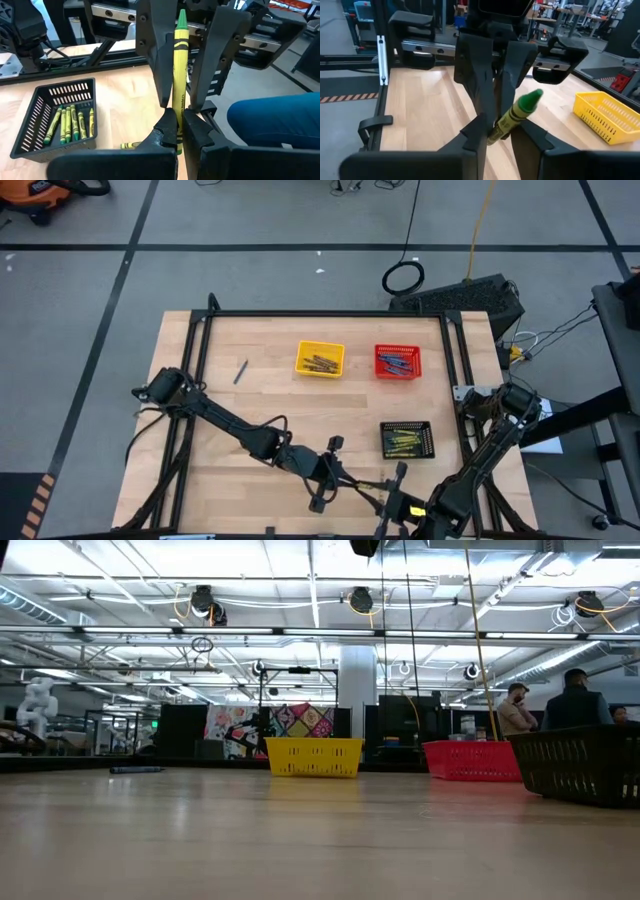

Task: Sort crayons
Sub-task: Put the green crayon into the black bin

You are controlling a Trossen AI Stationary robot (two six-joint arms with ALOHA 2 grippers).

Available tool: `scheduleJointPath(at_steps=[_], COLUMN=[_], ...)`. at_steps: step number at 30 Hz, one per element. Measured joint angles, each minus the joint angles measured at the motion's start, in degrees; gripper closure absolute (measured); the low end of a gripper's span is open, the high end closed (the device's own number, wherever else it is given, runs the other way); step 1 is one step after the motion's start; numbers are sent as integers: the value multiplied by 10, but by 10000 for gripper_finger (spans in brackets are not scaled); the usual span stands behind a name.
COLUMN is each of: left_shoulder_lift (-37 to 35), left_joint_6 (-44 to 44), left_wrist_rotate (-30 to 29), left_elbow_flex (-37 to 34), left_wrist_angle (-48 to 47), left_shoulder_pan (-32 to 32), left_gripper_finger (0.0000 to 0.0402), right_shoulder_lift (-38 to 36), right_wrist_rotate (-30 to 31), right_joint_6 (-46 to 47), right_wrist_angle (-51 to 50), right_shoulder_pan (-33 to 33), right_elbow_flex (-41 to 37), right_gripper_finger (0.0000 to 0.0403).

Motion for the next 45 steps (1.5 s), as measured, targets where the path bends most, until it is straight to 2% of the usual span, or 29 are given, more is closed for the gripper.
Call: scheduleJointPath(at_steps=[9, 15, 21, 27, 33, 37, 41, 45], left_shoulder_lift=[0, 0, 0, -1, 1, -5, -29, -50], left_joint_6=[0, 1, 0, 26, 25, 24, 24, 24], left_wrist_rotate=[13, 13, 13, 11, 11, 36, 59, 93], left_elbow_flex=[0, 0, 1, 2, 0, 0, 0, 0], left_wrist_angle=[-1, -3, -16, -67, -126, -160, -201, -254], left_shoulder_pan=[1, 2, 2, 10, 27, 37, 46, 57], left_gripper_finger=[401, 401, 400, 400, 400, 401, 401, 401], right_shoulder_lift=[-14, -14, -14, -18, -42, -60, -68, -68], right_wrist_rotate=[1, -6, -9, -10, -2, -12, -70, -158], right_joint_6=[-20, -5, -1, 10, 89, 194, 326, 413], right_wrist_angle=[11, 11, 9, -12, -121, -243, -372, -473], right_shoulder_pan=[-2, -5, -6, -7, -7, -7, -19, -41], right_elbow_flex=[0, 0, 0, 0, 1, 1, 1, 0], right_gripper_finger=[352, 394, 398, 399, 399, 399, 399, 399])
